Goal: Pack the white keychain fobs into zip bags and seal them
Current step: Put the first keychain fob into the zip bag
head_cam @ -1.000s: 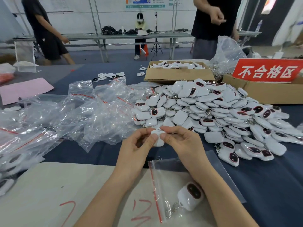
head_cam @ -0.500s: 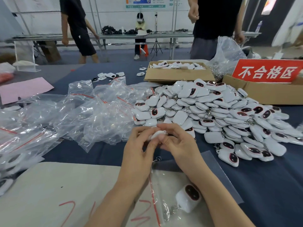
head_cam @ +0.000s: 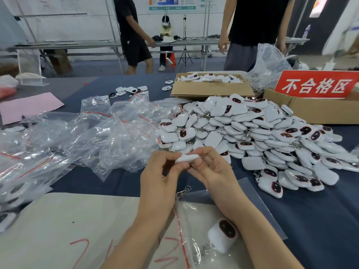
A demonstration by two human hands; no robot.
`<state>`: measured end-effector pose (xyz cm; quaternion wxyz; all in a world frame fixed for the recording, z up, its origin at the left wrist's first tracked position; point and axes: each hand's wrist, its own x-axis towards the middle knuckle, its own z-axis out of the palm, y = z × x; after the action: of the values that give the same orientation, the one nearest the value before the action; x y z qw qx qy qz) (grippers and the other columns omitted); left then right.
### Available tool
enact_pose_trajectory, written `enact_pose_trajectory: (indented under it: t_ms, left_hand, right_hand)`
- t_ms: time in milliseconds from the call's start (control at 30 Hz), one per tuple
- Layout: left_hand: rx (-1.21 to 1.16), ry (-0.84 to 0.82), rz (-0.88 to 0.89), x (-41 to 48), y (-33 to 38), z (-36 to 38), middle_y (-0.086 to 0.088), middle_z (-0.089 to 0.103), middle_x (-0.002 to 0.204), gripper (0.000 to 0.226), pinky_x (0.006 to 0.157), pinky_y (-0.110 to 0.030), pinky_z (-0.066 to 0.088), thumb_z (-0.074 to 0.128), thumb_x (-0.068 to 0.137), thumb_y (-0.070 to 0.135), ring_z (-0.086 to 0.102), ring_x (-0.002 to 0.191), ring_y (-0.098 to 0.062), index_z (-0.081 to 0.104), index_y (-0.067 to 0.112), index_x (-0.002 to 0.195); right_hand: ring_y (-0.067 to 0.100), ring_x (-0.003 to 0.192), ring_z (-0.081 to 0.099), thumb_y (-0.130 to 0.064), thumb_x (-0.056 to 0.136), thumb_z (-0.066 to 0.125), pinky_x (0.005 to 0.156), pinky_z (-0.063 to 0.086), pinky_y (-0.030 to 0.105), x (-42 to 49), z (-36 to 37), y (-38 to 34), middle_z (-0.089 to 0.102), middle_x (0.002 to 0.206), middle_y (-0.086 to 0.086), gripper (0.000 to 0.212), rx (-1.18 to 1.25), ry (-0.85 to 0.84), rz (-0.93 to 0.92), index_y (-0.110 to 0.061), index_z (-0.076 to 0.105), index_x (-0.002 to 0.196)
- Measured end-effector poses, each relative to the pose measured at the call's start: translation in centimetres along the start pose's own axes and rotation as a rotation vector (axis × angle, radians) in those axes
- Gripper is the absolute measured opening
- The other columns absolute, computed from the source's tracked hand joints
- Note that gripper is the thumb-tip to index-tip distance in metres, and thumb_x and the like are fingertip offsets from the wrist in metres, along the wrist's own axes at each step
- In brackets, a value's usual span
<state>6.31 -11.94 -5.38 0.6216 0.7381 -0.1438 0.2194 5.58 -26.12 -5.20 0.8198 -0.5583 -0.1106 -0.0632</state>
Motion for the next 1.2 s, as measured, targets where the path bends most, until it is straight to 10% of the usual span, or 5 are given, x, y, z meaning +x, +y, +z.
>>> enact_pose_trajectory:
  t_ms: [233,533,800,1033,1200]
  left_hand:
    - [0.088,0.021,0.053,0.5,0.5,-0.6,0.018,0.063,0.104,0.047,0.081,-0.005,0.042,0.067,0.093,0.012,0.063,0.098,0.0,0.063,0.054,0.112]
    - [0.005,0.009,-0.01,0.3,0.9,-0.6,0.024,0.07,0.101,0.074,0.082,-0.005,0.044,0.069,0.091,0.002,0.067,0.095,0.0,0.054,0.069,0.116]
    - [-0.069,-0.109,-0.157,0.4,0.6,-0.4,0.011,0.073,0.11,0.023,0.083,-0.009,0.049,0.066,0.097,0.027,0.068,0.104,-0.001,0.068,0.028,0.12]
    - [-0.06,-0.193,-0.161,0.2,0.7,-0.1,0.017,0.07,0.078,0.026,0.067,-0.011,0.045,0.05,0.102,0.039,0.062,0.073,0.005,0.068,0.033,0.085]
    - [-0.182,-0.168,-0.364,1.0,0.7,-2.0,0.004,0.078,0.096,0.029,0.087,-0.032,0.054,0.042,0.109,0.028,0.074,0.094,-0.015,0.07,0.023,0.107]
  right_hand:
    - [0.01,0.089,0.07,-0.014,0.093,0.068,0.085,0.057,0.035,0.2,-0.1,0.8,0.072,0.099,-0.01,0.022,-0.506,0.04,-0.008,-0.035,0.062,0.095]
    - [0.005,0.083,0.07,-0.014,0.088,0.071,0.08,0.054,0.028,0.1,-0.3,0.8,0.074,0.087,-0.012,0.023,-0.528,0.053,0.017,-0.037,0.064,0.087]
    - [0.011,0.088,0.071,-0.017,0.089,0.074,0.081,0.057,0.031,0.2,-0.2,0.6,0.075,0.092,-0.004,0.015,-0.556,0.155,-0.061,-0.028,0.063,0.09]
    - [0.002,0.081,0.062,-0.007,0.087,0.074,0.072,0.047,0.012,-0.2,0.6,0.1,0.06,0.094,-0.008,0.036,-0.763,0.082,-0.262,-0.039,0.057,0.082]
    - [-0.006,0.084,0.061,-0.014,0.098,0.06,0.075,0.046,0.008,-0.7,0.5,-1.0,0.064,0.096,-0.026,0.032,-0.758,0.035,-0.175,-0.046,0.064,0.099]
